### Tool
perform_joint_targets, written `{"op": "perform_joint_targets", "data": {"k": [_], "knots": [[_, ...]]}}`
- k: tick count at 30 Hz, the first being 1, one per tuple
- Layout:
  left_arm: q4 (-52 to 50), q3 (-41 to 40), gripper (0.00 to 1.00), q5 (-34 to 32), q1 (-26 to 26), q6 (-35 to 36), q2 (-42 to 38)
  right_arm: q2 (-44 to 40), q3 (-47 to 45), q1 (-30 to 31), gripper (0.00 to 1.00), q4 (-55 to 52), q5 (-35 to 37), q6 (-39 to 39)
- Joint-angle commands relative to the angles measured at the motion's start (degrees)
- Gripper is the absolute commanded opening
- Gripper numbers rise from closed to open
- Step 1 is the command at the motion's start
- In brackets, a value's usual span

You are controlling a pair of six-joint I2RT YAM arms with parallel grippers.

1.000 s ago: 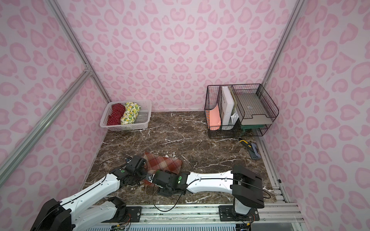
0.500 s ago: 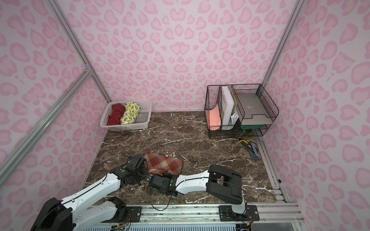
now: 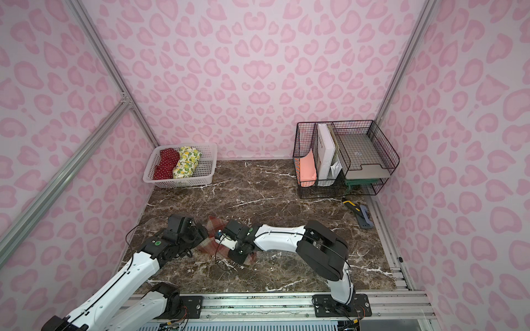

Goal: Roll up the skirts
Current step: Roll the skirt at the center of the board.

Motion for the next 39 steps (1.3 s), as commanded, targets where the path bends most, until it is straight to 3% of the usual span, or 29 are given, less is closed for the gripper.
{"op": "perform_joint_targets", "data": {"k": [1,3,7,14,19,29,32,35,37,38,39], "knots": [[-3.96,0.25,0.91,-1.08,1.11,2.42,-2.71,4.57,1.04,-3.2,0.0,-7.46,-21.38,3.34],[-3.41,-0.28,0.91,-0.02,1.23,2.29,-3.68,8.0,3.25,-6.96,0.0,-6.8,-30.44,2.57],[-0.29,-0.43,0.9,4.08,1.26,1.19,-1.46,14.55,10.73,-11.34,0.0,-9.12,-36.12,0.57],[4.15,-2.11,0.89,7.05,1.19,-0.21,1.2,23.1,15.58,-14.07,0.0,-12.27,-29.68,0.33],[9.06,-6.88,0.9,6.48,0.42,-3.08,1.19,24.05,13.53,-14.14,0.0,-10.22,-31.38,0.23],[18.89,-9.93,0.92,-5.28,-6.56,-10.93,10.86,25.47,14.03,-14.29,0.0,-11.94,-33.32,-2.64],[20.01,-9.4,0.77,-7.58,-8.24,-12.55,17.57,24.84,12.95,-14.41,0.0,-11.51,-33.86,-2.86],[22.17,-10.48,0.39,-8.6,-8.55,-13.55,21.29,23.59,11.09,-14.6,0.02,-10.74,-33.23,-2.3],[21.98,-10.16,0.08,-9.14,-8.55,-12.46,22.84,21.77,8.96,-14.92,0.12,-9.45,-32.65,-1.0],[21.46,-9.54,0.0,-9.02,-8.55,-11.85,23.43,20.76,8.22,-14.88,0.19,-9.27,-32.02,-0.73],[21.22,-8.86,0.0,-8.42,-8.55,-10.44,24.06,18.93,7.2,-14.87,0.29,-8.59,-29.7,0.18]]}}
